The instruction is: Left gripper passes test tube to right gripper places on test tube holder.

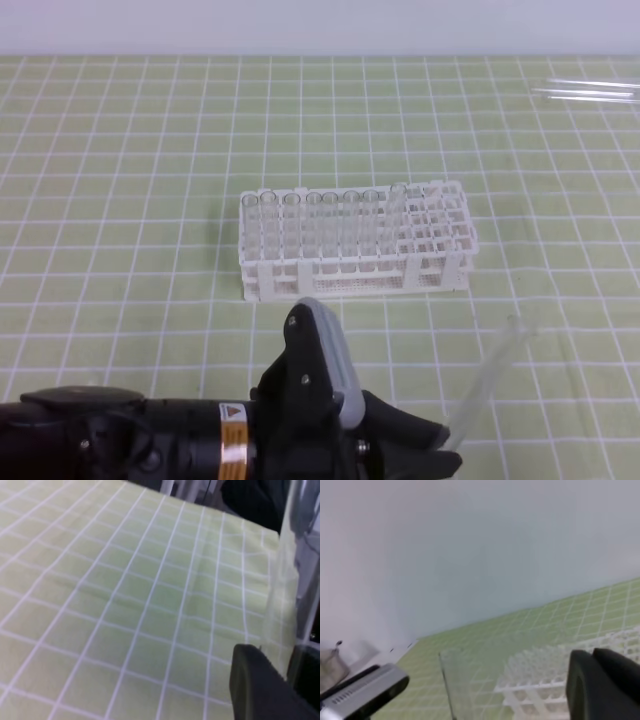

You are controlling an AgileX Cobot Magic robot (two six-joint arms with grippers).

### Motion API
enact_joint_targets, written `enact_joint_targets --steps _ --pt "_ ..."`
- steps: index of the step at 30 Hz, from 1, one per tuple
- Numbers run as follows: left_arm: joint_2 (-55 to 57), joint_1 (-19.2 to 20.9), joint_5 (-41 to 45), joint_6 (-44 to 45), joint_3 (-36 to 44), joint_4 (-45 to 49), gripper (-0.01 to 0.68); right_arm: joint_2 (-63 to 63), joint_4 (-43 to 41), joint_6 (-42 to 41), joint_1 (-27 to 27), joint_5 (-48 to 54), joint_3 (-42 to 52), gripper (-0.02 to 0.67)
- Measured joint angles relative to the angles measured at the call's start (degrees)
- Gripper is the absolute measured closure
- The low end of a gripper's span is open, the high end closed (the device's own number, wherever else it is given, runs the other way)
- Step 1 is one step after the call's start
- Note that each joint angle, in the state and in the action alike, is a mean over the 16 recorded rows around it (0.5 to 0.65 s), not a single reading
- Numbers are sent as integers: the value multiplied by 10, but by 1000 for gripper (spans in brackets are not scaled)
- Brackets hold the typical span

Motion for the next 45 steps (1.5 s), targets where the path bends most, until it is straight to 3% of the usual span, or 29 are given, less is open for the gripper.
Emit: enact_joint_targets --steps 9,18,45 --pt "0 0 -25 27 0 -7 662 145 56 -223 0 125 -60 423" --pt "1 0 -29 31 0 -10 656 260 57 -330 8 214 -118 256" --pt "1 0 -69 100 0 -61 631 329 56 -393 21 280 -146 230"
